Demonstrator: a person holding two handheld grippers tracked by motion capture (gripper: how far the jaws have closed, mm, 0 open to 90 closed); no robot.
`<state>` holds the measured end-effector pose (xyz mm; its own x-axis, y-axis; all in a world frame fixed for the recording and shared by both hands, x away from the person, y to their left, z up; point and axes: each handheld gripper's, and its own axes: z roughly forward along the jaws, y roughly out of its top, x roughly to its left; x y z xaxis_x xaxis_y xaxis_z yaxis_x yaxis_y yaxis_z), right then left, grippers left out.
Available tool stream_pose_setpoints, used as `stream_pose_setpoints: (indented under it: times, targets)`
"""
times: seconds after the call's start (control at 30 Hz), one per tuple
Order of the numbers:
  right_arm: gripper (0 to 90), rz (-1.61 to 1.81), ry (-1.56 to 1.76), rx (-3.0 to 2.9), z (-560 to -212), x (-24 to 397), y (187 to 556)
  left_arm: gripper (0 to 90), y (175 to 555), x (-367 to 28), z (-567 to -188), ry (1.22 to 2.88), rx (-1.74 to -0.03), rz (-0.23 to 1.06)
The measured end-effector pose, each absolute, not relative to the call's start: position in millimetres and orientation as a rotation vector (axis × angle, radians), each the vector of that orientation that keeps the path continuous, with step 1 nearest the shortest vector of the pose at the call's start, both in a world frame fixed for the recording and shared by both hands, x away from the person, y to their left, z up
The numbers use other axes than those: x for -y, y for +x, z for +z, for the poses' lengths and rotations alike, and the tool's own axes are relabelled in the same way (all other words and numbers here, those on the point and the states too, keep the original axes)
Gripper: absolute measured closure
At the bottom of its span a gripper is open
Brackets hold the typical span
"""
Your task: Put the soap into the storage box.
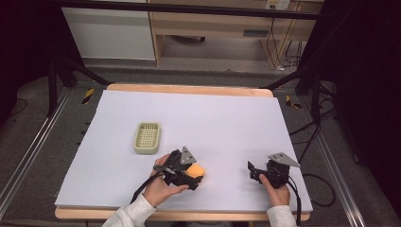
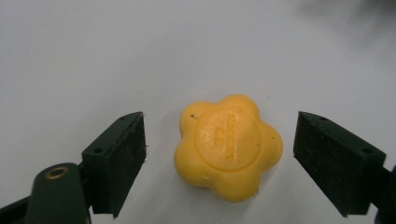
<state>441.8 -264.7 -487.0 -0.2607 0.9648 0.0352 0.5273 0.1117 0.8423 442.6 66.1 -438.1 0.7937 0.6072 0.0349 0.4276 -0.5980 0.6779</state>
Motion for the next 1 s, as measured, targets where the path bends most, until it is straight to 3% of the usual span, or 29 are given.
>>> stream_pose_setpoints:
  times: [1.0]
  targets:
    - [4.7,1.047,1.447,-1.857,-487,264,442,15.8,448,-53,-458,2.389,-0.766,0.324]
